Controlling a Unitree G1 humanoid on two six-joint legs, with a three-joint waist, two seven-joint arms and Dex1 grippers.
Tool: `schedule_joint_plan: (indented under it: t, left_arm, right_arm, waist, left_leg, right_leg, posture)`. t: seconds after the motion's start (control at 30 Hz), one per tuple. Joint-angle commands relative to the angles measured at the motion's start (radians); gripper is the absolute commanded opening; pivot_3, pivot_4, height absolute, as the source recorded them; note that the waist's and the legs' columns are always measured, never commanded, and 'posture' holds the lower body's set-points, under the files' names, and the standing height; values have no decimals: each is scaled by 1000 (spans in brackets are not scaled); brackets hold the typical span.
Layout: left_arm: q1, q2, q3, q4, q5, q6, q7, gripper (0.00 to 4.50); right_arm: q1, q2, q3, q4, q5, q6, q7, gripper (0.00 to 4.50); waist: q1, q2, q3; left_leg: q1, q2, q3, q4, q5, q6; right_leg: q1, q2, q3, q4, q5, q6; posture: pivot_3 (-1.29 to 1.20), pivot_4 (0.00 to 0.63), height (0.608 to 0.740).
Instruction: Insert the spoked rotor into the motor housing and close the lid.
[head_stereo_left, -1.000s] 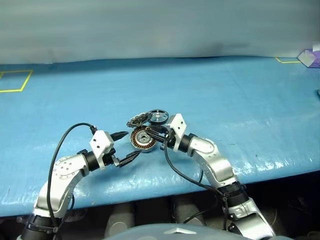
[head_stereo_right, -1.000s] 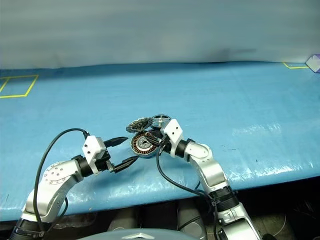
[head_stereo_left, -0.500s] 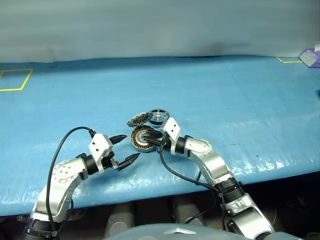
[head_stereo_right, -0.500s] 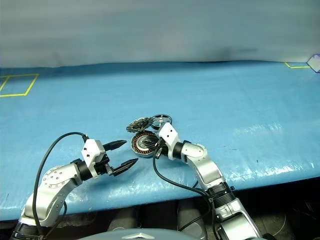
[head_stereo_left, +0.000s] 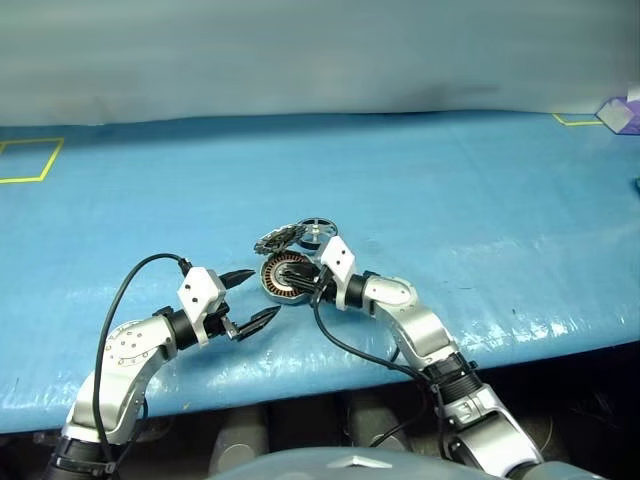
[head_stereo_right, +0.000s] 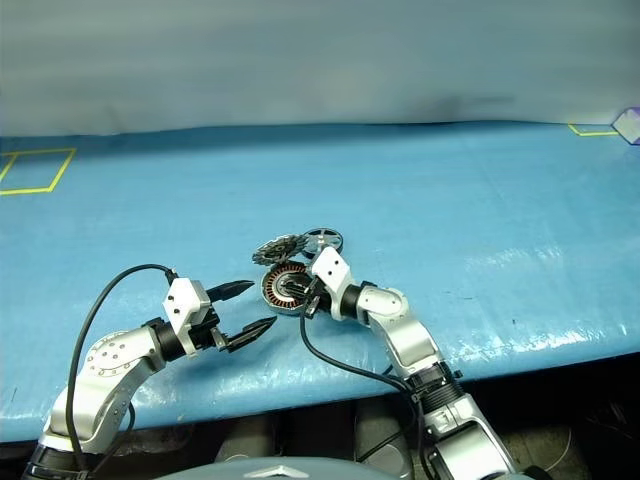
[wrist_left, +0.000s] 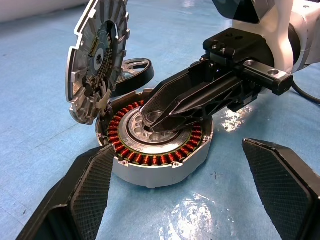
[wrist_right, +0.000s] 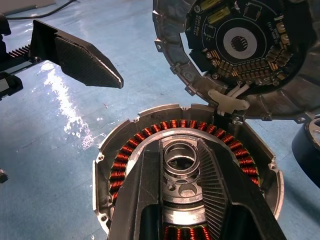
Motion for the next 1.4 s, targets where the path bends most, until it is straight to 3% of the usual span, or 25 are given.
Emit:
schedule_joint_plan:
  t: [0.03, 0.27, 0.57, 0.87, 1.4]
  left_arm:
    - [-3, -5, 15, -24, -8, -26, 6, 4474]
    - [-3, -4, 12, -14, -1, -37, 16, 4474]
    - [-7, -5, 2, -2, 14, -45, 19, 4474]
    - [-6, -8, -2, -2, 19, -45, 19, 4474]
    - [-1, -14, -8, -2, 31, -50, 22, 4474]
  right_arm:
    - [-10, 5, -10, 2, -1, 4, -6, 660]
    - [-2, -2, -7, -13, -12, -17, -4, 2954]
    - [3, 7, -20, -30, 7, -17, -6, 2954]
    - [5, 10, -22, -25, 10, -31, 9, 153]
    - [-23, 29, -26, 32, -35, -22, -48, 47]
  waist:
    - [0, 0, 0]
    - [0, 0, 0]
    - [1, 0, 0]
    - [1, 0, 0]
    - [-1, 0, 0]
  left_leg:
    - [0, 0, 0, 0, 0, 0]
    - [0, 0, 0, 0, 0, 0]
    - [0, 0, 0, 0, 0, 0]
    - [0, 0, 0, 0, 0, 0]
    - [1, 0, 0, 1, 0, 0]
  right_leg:
    - [0, 0, 0, 0, 0, 0]
    - [0, 0, 0, 0, 0, 0]
    - [0, 0, 0, 0, 0, 0]
    - [0, 0, 0, 0, 0, 0]
    - [1, 0, 0, 1, 0, 0]
  posture:
    - [0, 150, 740]
    - [0, 150, 740]
    - [0, 150, 740]
    - [0, 150, 740]
    - [0, 150, 740]
